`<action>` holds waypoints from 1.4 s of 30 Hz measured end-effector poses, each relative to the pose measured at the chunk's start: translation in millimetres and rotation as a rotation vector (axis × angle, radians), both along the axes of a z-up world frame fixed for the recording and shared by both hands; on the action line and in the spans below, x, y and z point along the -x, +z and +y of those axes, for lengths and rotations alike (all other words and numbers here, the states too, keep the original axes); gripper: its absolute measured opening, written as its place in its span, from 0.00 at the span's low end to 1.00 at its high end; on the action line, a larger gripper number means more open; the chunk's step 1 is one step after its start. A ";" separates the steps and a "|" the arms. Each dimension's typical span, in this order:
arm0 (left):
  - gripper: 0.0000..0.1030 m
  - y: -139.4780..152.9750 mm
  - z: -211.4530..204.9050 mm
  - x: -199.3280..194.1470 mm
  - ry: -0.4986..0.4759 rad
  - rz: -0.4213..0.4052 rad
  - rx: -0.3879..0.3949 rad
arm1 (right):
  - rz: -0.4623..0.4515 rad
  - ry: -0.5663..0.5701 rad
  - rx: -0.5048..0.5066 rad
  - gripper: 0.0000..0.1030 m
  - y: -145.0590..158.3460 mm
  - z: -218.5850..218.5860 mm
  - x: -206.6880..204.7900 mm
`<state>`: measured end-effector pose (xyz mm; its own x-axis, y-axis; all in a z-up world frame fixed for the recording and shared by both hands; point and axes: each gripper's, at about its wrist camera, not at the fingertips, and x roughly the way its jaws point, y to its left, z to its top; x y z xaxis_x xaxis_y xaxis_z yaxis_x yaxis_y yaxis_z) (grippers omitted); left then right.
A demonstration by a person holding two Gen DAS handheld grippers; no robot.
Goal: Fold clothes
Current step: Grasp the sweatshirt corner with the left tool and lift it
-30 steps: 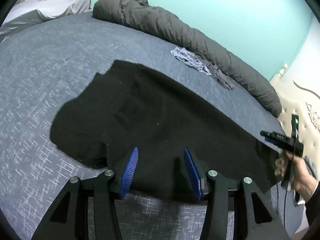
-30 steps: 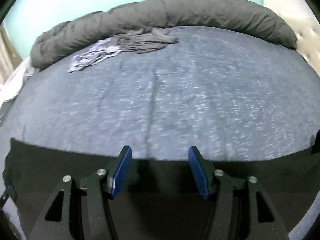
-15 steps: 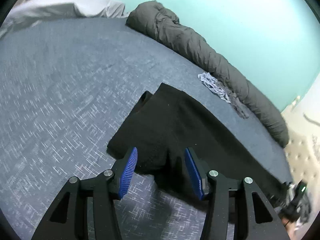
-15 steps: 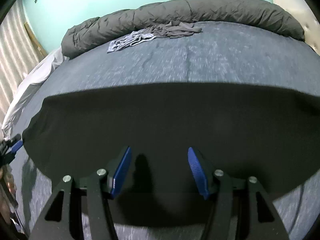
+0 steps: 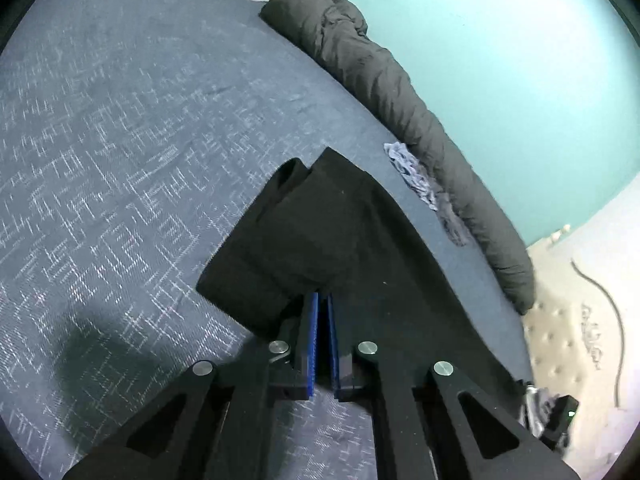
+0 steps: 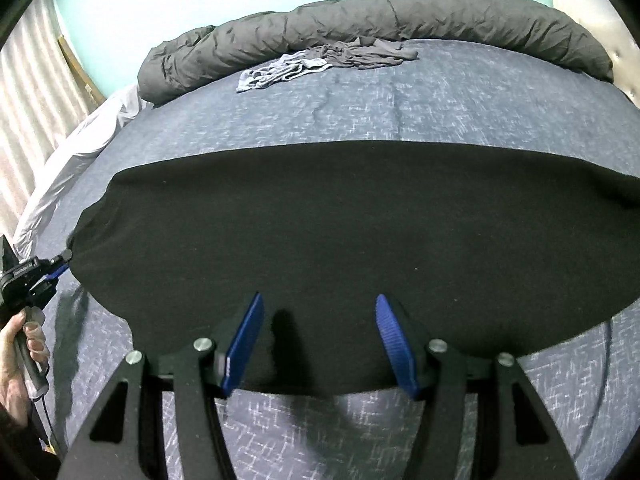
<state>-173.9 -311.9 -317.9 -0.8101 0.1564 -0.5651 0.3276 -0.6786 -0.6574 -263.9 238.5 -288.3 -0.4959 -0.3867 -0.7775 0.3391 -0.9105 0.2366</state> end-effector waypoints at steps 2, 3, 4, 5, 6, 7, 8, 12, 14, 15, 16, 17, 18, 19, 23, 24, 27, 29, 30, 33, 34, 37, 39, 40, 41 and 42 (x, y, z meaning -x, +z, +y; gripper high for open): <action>0.04 7.4 -0.7 -8.0 0.000 0.023 0.007 | -0.004 -0.004 0.009 0.59 1.7 -0.3 -1.4; 0.04 10.9 -2.2 -13.3 0.006 0.033 0.008 | -0.005 -0.005 0.013 0.59 2.7 -0.5 -2.1; 0.04 12.1 -3.9 -18.7 0.008 0.037 0.001 | -0.003 -0.004 0.014 0.59 3.8 -0.8 -2.7; 0.04 12.5 -5.8 -24.2 0.009 0.039 -0.008 | -0.002 -0.001 0.015 0.59 4.8 -1.6 -3.4; 0.04 11.4 -7.0 -28.8 0.008 0.039 -0.020 | 0.000 0.002 0.016 0.59 5.8 -2.4 -4.0; 0.04 8.8 -7.5 -32.2 0.004 0.031 -0.032 | 0.001 0.005 0.017 0.59 6.7 -3.1 -4.6; 0.04 2.9 -8.7 -34.0 0.003 0.013 -0.044 | 0.002 0.008 0.018 0.59 7.5 -4.0 -5.3; 0.04 -24.0 -14.2 -34.4 0.001 -0.065 -0.101 | -0.001 0.024 0.017 0.59 8.2 -8.5 -7.9; 0.05 -21.8 -13.0 -32.6 -0.005 -0.071 -0.084 | -0.003 0.032 0.017 0.59 8.5 -10.8 -9.3; 0.09 -17.3 -11.8 -31.6 -0.003 -0.066 -0.068 | -0.004 0.036 0.016 0.59 8.7 -11.9 -9.9; 0.10 -13.2 -10.9 -30.7 0.002 -0.061 -0.055 | -0.004 0.040 0.016 0.59 8.8 -13.0 -10.6; 0.19 -11.1 -10.7 -29.5 0.009 -0.060 -0.054 | -0.006 0.042 0.016 0.59 8.6 -13.5 -11.1; 0.24 -9.9 -10.9 -28.2 0.017 -0.061 -0.059 | -0.009 0.038 0.017 0.59 7.3 -12.1 -11.1; 0.27 -8.8 -11.2 -26.9 0.026 -0.062 -0.065 | -0.012 0.034 0.018 0.59 6.0 -10.7 -11.1; 0.59 -14.2 -19.4 -20.6 0.073 -0.069 -0.105 | -0.025 0.018 0.021 0.59 0.8 -5.0 -11.1; 0.59 -17.4 -22.6 -18.9 0.084 -0.070 -0.129 | -0.028 0.015 0.022 0.59 -0.5 -3.8 -11.2; 0.58 -19.5 -26.6 -10.9 0.089 -0.051 -0.130 | -0.037 0.012 0.025 0.59 -5.2 -3.7 -12.7; 0.57 -18.4 -27.6 -4.5 0.078 -0.029 -0.119 | -0.042 0.015 0.024 0.59 -8.1 -4.2 -14.0; 0.46 -17.8 -28.1 -1.3 0.072 -0.019 -0.113 | -0.044 0.017 0.023 0.59 -9.4 -4.6 -14.6; 0.26 -14.5 -30.1 -5.0 0.063 -0.001 -0.116 | -0.046 0.019 0.024 0.59 -10.4 -4.6 -16.1; 0.24 -13.1 -30.5 -8.3 0.065 0.000 -0.117 | -0.046 0.021 0.025 0.59 -10.5 -4.1 -16.2; 0.18 -11.2 -33.5 -25.1 0.089 -0.003 -0.111 | -0.045 0.024 0.021 0.59 -10.5 -1.6 -15.8; 0.09 -18.4 -40.0 -34.1 0.112 -0.020 -0.116 | -0.043 0.013 0.026 0.59 -10.3 4.1 -14.7; 0.10 -24.0 -43.9 -36.8 0.124 -0.029 -0.129 | -0.044 0.006 0.030 0.59 -10.3 7.3 -14.2; 0.09 -24.9 -44.3 -37.0 0.125 -0.032 -0.125 | -0.048 -0.003 0.038 0.59 -10.8 11.5 -14.0; 0.09 -23.3 -43.0 -35.8 0.119 -0.032 -0.113 | -0.052 -0.011 0.042 0.59 -11.2 15.4 -14.0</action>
